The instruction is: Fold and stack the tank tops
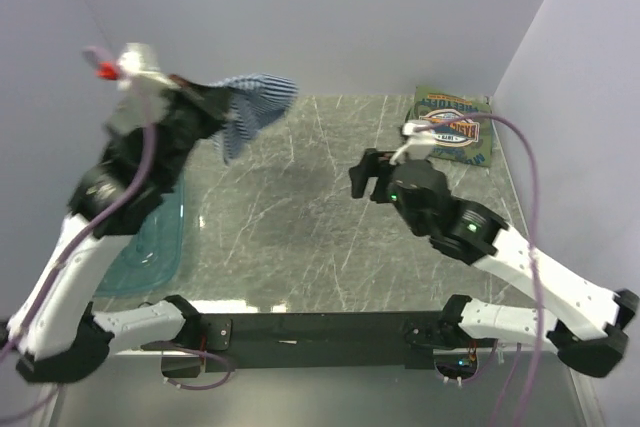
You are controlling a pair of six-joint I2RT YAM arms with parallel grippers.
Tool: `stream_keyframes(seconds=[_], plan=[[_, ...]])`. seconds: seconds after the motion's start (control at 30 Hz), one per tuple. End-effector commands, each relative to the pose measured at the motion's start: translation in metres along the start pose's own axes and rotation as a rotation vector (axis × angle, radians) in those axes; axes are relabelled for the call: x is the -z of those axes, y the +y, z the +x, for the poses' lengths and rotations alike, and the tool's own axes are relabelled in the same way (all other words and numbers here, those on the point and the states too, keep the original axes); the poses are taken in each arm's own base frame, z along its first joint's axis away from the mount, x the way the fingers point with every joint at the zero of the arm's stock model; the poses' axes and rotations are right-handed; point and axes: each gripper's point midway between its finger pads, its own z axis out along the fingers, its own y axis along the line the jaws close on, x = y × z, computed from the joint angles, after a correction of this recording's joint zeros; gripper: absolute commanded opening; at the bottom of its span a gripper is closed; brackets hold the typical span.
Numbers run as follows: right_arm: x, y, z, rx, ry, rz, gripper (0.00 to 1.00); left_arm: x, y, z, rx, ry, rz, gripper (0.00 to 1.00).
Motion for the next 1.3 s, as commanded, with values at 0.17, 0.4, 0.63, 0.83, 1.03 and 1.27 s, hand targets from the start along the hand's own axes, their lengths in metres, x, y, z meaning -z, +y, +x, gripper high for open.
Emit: stream_keyframes(seconds=[0.17,0.4,0.63,0.83,1.03,1.27], plan=[[0.016,-0.052,0.003,-0.038,-0.068,0.160,0.88,-0.072,-0.020,0.167,-0.120,0.250,-0.047,0.37],[-0.014,-0.060,0.060,-0.027,0.087,0.182,0.92,-0.155,0.060,0.200,-0.122,0.424,-0.170,0.63],[-0.036,-0.064,0.135,-0.074,0.220,0.178,0.88,-0.098,0.156,0.267,-0.117,0.565,-0.271,0.54],[-0.080,-0.070,0.154,-0.055,0.227,0.238,0.89,-0.053,0.200,0.318,-0.060,0.673,-0.252,0.49],[-0.133,-0.094,0.150,-0.127,0.233,0.157,0.81,-0.027,0.201,0.341,-0.066,0.740,-0.191,0.48],[-0.168,-0.095,0.165,-0.121,0.319,0.141,0.65,-0.015,0.197,0.342,-0.088,0.752,-0.168,0.47]])
